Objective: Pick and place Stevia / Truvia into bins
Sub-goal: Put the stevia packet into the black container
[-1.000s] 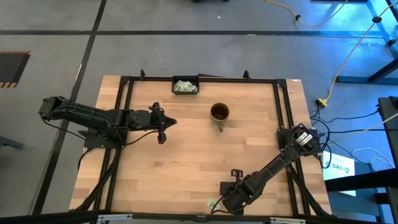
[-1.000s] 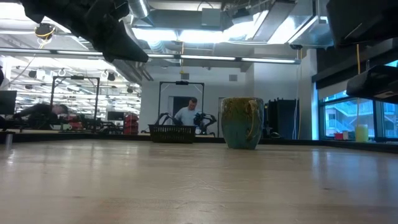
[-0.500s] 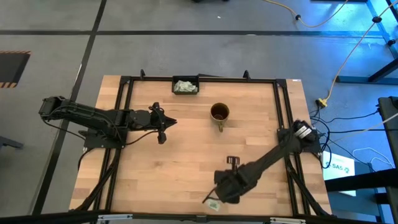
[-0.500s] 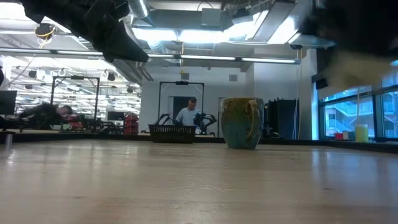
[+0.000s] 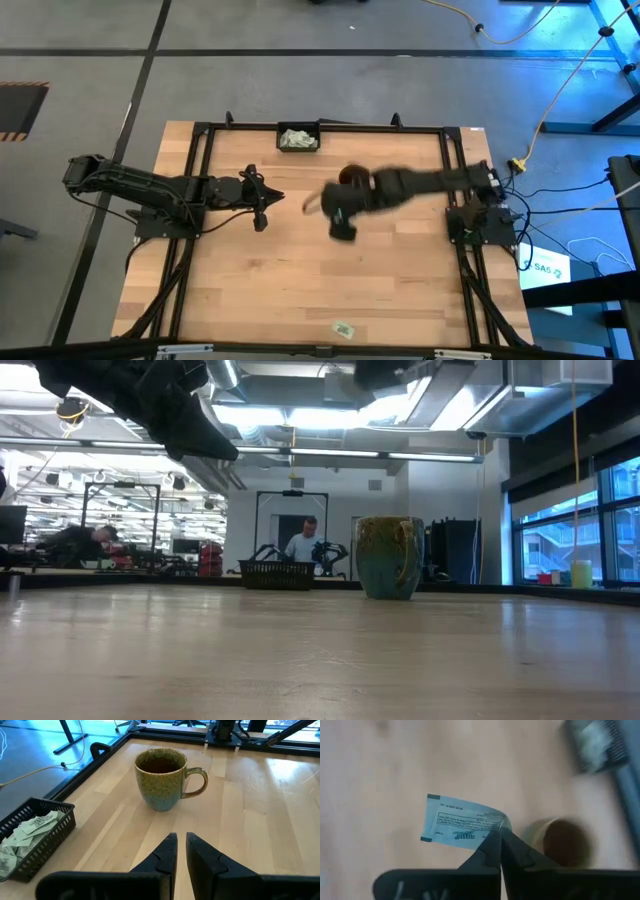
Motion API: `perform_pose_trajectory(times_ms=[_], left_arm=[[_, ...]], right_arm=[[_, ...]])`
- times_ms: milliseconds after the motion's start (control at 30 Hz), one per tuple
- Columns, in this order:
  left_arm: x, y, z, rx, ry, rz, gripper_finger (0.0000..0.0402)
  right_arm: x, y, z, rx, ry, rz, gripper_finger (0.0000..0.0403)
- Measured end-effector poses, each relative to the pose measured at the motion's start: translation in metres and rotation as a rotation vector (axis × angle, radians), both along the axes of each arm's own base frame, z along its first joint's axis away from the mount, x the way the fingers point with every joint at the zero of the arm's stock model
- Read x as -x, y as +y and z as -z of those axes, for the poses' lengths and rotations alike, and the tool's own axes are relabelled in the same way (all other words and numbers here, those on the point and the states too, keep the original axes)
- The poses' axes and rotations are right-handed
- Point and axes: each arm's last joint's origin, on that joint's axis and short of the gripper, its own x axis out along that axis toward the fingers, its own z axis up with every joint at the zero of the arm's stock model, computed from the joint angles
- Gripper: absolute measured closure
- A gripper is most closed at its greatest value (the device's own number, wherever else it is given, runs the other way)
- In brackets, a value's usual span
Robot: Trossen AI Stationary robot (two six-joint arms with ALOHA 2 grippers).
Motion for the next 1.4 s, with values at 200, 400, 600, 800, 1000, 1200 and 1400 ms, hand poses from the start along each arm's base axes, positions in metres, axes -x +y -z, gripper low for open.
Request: perform_pose_trajectory(times_ms=[200, 400, 600, 800, 1000, 1200, 1400], left_arm=[[0.0, 0.0, 0.0, 0.021, -0.009, -0.01, 0.0368], [0.0, 0.0, 0.0, 0.023, -0.01, -0.011, 0.0368], [0.0, 0.002, 0.0, 0.005, -0.012, -0.051, 0.0368], [0.001, 0.004, -0.001, -0.034, -0.015, -0.134, 0.0368], [0.002, 0.005, -0.001, -0.058, -0.018, -0.184, 0.0368], [0.002, 0.006, -0.001, -0.068, -0.019, -0.205, 0.0368], [0.002, 0.006, -0.001, -0.068, -0.019, -0.206, 0.0368]], right_arm=[[-0.021, -0.101, -0.008, 0.126, -0.094, 0.03, 0.0403], [-0.04, -0.188, 0.012, 0.177, -0.175, 0.094, 0.0403], [-0.057, -0.233, 0.052, 0.184, -0.135, 0.043, 0.0403], [-0.065, -0.269, 0.102, 0.14, -0.056, 0.031, 0.0403], [-0.071, -0.292, 0.139, 0.103, -0.043, 0.014, 0.0403], [-0.075, -0.303, 0.155, 0.109, -0.055, -0.01, 0.0403], [-0.075, -0.309, 0.168, 0.109, -0.037, -0.019, 0.0403]])
